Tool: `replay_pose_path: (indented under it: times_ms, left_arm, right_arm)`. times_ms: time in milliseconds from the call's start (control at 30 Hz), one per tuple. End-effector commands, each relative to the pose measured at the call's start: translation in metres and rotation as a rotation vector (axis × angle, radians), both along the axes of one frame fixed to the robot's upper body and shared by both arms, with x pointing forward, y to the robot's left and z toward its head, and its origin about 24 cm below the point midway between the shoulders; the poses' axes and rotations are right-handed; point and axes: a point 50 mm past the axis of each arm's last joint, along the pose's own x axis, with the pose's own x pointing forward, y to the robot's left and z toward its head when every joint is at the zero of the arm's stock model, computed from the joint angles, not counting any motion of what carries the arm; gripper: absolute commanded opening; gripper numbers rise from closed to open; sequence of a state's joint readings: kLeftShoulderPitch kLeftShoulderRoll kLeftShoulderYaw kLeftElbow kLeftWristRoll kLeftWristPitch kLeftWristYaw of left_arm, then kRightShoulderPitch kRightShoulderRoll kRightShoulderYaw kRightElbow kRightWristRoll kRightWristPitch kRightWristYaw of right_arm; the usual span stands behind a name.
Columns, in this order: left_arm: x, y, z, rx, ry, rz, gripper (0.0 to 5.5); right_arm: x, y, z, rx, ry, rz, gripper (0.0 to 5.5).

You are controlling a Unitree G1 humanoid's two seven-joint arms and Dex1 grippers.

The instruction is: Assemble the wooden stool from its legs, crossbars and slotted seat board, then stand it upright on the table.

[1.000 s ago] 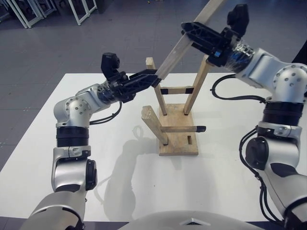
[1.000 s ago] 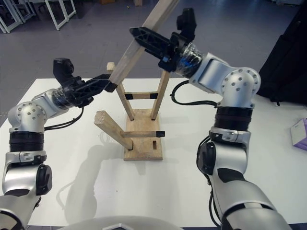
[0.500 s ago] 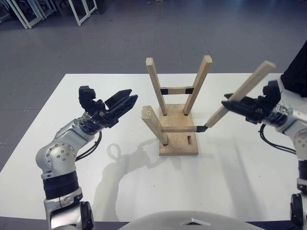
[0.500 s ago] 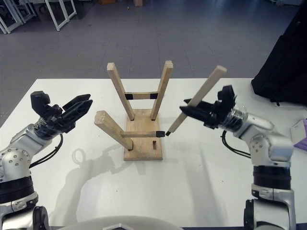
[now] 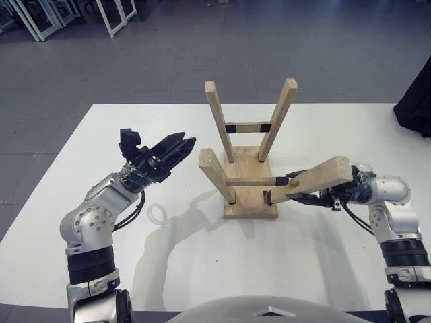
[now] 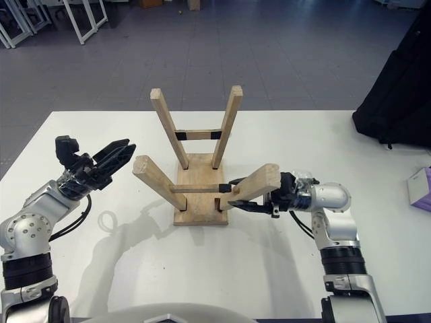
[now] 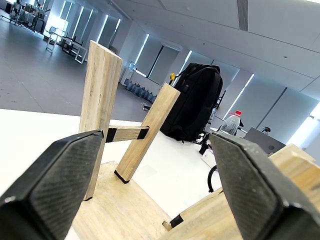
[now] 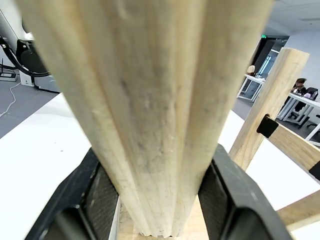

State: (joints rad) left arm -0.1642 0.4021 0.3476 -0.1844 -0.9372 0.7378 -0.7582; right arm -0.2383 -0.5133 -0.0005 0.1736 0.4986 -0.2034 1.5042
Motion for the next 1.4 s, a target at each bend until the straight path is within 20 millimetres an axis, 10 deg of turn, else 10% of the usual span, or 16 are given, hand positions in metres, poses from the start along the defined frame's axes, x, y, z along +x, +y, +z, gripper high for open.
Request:
replay_pose_path:
  times_ms: [33,1000,1400]
  left_arm:
    - [0.003,-0.001,0.004,0.024,-0.011,-0.007,3.92]
    - [0.004,-0.005,0.005,0.027,-0.016,-0.048,3.92]
    - [0.015,0.026,0.0,0.139,0.041,0.242,3.92]
  right_arm:
    - [0.002,0.005,-0.008,-0.021,0.013,-0.001,2.03]
    - [0.009,0.02,-0.016,-0.18,0.132,0.029,2.03]
    - [0.027,0.036,-0.03,-0.198,0.185,-0.35,2.03]
